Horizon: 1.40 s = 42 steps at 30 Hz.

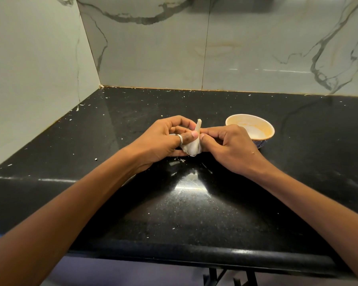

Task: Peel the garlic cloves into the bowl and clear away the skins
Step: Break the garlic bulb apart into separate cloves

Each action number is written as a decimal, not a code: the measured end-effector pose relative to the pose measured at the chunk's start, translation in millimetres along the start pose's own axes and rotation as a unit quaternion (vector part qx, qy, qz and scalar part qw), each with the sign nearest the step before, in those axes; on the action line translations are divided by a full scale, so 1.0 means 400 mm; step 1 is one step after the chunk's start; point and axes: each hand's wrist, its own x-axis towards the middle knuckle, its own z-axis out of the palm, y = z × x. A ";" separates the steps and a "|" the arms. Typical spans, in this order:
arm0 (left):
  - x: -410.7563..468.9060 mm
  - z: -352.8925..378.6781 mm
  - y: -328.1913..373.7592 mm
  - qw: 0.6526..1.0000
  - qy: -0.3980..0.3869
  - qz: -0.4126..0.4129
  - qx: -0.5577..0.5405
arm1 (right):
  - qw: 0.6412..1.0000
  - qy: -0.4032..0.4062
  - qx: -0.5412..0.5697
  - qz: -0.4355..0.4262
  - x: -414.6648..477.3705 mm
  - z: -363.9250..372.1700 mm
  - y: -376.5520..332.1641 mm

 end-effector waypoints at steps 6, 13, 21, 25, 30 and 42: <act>-0.001 -0.001 0.002 1.000 -0.007 0.003 0.012 | 1.000 -0.002 0.008 -0.017 0.000 -0.005 0.006; -0.003 -0.004 0.004 1.000 -0.024 0.010 0.015 | 0.997 0.045 -0.043 -0.036 -0.005 0.000 0.013; -0.002 -0.002 0.002 0.999 -0.022 0.014 0.025 | 0.994 0.080 -0.066 -0.040 -0.004 0.013 0.008; -0.003 -0.004 0.001 0.998 -0.027 0.018 0.048 | 0.993 0.091 -0.069 -0.038 -0.002 0.009 0.008; 0.002 -0.007 -0.006 0.998 -0.021 0.023 0.047 | 0.995 0.084 -0.036 -0.031 -0.002 0.002 0.000; 0.010 0.005 -0.018 0.988 0.054 0.110 0.095 | 0.994 0.085 -0.060 -0.029 -0.002 0.006 -0.017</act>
